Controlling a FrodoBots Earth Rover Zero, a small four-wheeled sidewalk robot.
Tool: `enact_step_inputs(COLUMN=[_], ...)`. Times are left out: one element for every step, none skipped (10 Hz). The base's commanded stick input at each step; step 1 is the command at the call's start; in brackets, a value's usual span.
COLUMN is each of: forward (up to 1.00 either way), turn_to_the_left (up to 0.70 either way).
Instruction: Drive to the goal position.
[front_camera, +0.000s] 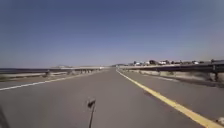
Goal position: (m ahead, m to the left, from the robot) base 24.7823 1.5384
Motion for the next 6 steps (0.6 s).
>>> enact_step_inputs(forward=[1.0, 1.0, 1.0, 1.0, 1.0, 1.0], turn_to_the_left=[-0.15, 0.0, 0.0, 0.0, 0.0, 0.0])
